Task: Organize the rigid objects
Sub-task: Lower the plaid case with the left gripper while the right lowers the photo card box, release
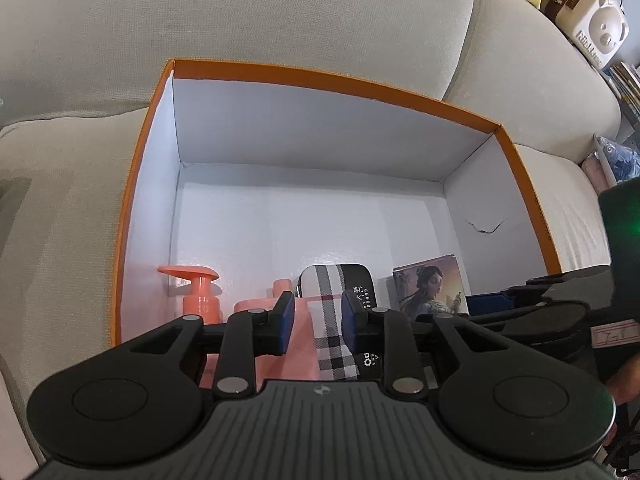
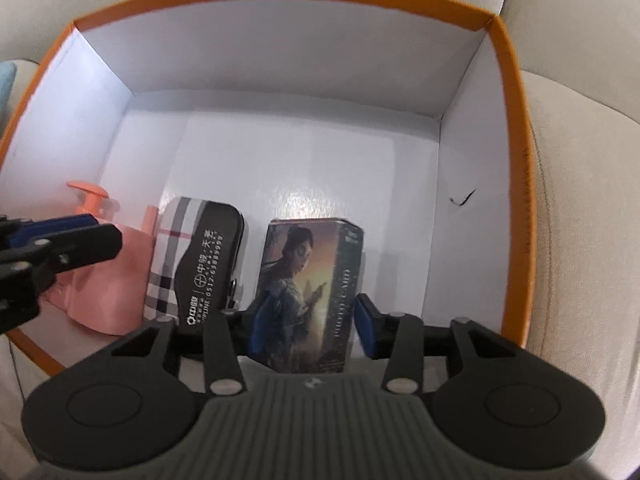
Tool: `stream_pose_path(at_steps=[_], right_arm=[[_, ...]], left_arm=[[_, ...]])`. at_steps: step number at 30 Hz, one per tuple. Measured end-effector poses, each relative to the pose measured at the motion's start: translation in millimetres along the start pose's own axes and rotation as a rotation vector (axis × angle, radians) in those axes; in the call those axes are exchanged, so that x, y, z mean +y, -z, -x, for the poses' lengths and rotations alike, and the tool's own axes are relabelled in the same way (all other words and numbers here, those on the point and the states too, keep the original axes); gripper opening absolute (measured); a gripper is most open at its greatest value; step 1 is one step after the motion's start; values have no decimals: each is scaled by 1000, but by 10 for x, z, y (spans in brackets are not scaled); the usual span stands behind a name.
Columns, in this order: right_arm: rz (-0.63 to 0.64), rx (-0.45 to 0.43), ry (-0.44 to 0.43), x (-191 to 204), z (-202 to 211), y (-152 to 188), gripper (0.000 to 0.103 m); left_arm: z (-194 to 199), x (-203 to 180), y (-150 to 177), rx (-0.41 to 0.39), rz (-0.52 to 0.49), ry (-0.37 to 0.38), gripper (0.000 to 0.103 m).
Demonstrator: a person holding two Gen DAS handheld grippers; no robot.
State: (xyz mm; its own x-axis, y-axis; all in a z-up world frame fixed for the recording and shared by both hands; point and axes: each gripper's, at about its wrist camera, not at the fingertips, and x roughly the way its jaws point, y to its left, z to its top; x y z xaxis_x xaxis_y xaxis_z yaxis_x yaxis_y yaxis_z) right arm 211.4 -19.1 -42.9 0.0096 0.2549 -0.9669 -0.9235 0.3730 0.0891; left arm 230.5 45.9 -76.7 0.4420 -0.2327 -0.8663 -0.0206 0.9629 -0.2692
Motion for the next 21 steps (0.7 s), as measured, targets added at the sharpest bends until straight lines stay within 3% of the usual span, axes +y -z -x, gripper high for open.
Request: stream_pose_path(at_steps=[7, 14, 21], right_arm=[[41, 16, 49, 75, 7, 10, 56], [1, 34, 14, 12, -19, -4, 59], [-28, 19, -23, -6, 5, 6, 57]], left_arm=[[7, 47, -1, -5, 15, 4, 30], [-47, 50, 18, 0, 23, 8, 30], [-40, 28, 47, -9, 23, 7, 31]])
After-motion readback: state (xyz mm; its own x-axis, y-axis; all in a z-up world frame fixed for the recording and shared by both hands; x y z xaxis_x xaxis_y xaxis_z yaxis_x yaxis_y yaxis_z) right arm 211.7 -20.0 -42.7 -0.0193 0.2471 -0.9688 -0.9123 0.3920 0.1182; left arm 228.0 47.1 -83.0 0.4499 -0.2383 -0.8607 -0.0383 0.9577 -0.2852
